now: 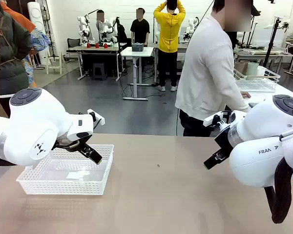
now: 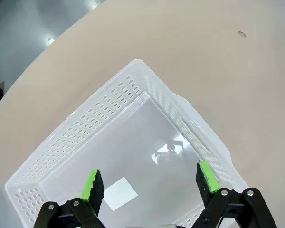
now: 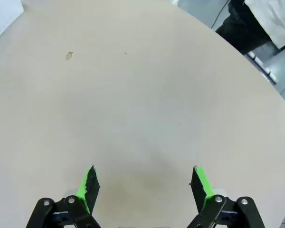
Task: Clean and organize the cups into the basket.
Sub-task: Pick up the Organizing basket and move it to the center of the table, then pick up the Reusable plastic cup from the right side of the table and place it inside the Organizing basket.
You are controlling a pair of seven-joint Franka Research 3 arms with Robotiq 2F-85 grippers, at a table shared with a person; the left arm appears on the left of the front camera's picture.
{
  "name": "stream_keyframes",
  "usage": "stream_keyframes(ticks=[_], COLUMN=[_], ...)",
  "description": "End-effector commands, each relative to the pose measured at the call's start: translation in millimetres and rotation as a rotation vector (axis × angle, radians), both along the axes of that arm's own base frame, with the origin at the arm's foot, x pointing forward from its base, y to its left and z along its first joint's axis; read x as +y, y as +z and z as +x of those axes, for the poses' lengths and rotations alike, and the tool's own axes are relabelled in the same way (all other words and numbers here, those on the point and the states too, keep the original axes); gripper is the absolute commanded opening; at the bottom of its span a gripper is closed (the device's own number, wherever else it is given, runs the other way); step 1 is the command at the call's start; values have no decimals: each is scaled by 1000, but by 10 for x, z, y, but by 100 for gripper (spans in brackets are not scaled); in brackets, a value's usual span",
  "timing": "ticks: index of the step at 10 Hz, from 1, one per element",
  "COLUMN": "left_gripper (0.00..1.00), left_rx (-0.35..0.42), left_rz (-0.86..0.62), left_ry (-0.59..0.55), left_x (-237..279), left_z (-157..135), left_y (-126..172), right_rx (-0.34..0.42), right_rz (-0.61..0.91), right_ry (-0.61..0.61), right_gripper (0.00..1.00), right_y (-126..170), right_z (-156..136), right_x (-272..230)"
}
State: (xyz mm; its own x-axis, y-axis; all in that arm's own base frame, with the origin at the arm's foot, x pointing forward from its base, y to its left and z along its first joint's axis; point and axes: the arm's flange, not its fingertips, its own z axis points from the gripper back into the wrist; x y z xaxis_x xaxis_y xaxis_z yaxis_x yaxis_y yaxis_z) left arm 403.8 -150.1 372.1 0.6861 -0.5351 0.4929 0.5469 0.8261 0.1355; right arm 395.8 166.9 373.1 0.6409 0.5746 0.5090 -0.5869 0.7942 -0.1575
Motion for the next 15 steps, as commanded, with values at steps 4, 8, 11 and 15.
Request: stream_keyframes(ticks=[4, 8, 11, 15], left_gripper=[100, 100, 100, 100], left_rx=[0, 0, 0, 0], left_rz=[0, 0, 0, 0], left_ry=[0, 0, 0, 0], left_x=[-1, -1, -1, -1], left_z=[-1, -1, -1, -1], left_y=[-1, -1, -1, -1], right_rx=[0, 0, 0, 0], right_rz=[0, 0, 0, 0], right_ry=[0, 0, 0, 0], right_gripper=[100, 100, 100, 100], right_y=[0, 0, 0, 0], right_z=[0, 0, 0, 0], right_x=[0, 0, 0, 0])
